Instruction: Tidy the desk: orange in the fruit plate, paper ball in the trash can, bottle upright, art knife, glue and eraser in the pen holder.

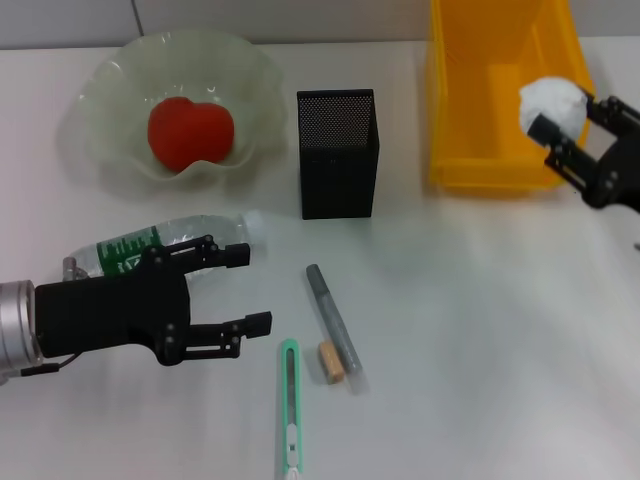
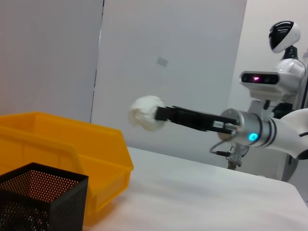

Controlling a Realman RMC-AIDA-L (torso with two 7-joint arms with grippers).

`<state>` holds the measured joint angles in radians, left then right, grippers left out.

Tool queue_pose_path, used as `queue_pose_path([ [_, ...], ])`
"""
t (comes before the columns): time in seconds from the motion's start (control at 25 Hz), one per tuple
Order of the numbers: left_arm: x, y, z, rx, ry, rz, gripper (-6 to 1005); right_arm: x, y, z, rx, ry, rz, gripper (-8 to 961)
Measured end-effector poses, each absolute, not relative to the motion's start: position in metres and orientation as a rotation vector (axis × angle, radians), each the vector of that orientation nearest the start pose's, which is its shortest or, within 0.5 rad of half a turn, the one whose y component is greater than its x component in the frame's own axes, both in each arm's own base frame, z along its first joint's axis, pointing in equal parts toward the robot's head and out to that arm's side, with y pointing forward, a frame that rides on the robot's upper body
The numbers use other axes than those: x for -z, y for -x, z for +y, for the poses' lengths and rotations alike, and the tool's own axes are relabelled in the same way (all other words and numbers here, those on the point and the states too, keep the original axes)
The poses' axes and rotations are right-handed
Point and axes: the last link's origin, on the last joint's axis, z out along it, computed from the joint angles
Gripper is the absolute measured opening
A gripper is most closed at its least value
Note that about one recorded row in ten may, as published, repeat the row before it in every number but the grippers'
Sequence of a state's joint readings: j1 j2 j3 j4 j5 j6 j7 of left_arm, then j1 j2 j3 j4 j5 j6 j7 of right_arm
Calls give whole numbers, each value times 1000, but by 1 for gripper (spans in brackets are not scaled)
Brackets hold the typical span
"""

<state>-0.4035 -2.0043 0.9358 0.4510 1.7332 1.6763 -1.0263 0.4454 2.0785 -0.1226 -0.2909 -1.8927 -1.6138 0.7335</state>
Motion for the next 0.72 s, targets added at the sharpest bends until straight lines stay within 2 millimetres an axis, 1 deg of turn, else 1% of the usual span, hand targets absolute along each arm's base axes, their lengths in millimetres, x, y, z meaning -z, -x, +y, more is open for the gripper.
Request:
queue_pose_path([
  [0.08, 14, 286, 269, 885, 2810, -385, 772, -13, -306, 308, -994, 2074, 412, 589],
  [0.12, 14, 286, 269, 886, 2809, -385, 772, -10, -306, 319, -962, 2060, 437, 590],
  [0.16, 15, 286, 269, 886, 2809, -385, 771, -10, -306, 319, -962, 2060, 437, 591],
  [0.36, 16, 285, 269, 897, 2799, -389, 769, -5, -303, 345, -869, 2054, 485, 597],
  [0.52, 17, 284, 269, 902, 2795, -391, 767, -3, -300, 357, -829, 2052, 493, 601],
  [0.72, 16, 284, 270, 907, 2786, -393, 764, -2, -295, 364, -820, 2056, 489, 607],
])
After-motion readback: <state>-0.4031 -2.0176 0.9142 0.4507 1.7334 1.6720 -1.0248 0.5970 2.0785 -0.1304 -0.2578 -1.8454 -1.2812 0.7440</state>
